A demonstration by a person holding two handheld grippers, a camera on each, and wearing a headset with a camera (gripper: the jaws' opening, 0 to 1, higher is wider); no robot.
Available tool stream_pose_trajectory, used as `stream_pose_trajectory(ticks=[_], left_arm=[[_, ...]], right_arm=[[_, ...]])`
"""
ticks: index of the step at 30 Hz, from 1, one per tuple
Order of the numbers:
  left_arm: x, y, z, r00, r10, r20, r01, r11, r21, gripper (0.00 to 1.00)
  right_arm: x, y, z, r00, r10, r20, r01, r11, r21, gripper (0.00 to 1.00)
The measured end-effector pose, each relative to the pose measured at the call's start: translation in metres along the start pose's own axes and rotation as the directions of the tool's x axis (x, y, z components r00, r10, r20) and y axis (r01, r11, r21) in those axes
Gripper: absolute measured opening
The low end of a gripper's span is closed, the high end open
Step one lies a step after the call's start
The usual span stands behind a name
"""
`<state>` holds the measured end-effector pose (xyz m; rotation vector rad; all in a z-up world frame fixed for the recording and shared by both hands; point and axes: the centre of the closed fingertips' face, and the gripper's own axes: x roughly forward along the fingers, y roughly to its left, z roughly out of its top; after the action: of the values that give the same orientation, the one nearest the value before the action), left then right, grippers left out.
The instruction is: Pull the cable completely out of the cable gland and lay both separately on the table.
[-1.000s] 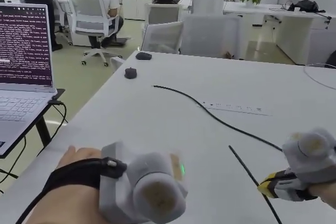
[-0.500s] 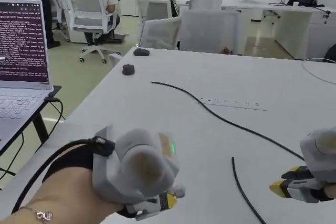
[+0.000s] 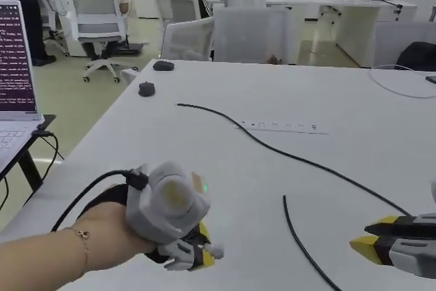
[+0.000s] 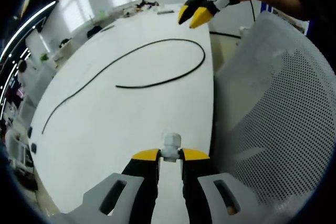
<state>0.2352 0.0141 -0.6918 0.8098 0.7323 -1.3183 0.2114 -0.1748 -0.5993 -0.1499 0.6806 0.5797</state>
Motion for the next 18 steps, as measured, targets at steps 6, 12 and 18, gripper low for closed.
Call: stream_pose_trajectory(ticks=[6,12,18], left_arm=[[0.041,-0.011,-0.017,0.9912,-0.124,-0.045,0.119,0.988,-0.102,0.16],[0.058,-0.003,-0.03,0.9891,-0.133,-0.062,0.126,0.986,-0.106,0.16],[0.063,-0.005,-0.031,0.9867,-0.154,-0.052,0.151,0.986,-0.066,0.17]], right_arm=[[-0.019,0.001,0.007,0.9993,-0.026,0.025,0.026,1.0,-0.012,0.21],[-0.034,-0.005,0.004,0.9975,-0.058,0.04,0.058,0.998,0.004,0.2],[-0.044,-0.014,-0.011,0.9954,-0.095,0.016,0.094,0.995,0.029,0.21]])
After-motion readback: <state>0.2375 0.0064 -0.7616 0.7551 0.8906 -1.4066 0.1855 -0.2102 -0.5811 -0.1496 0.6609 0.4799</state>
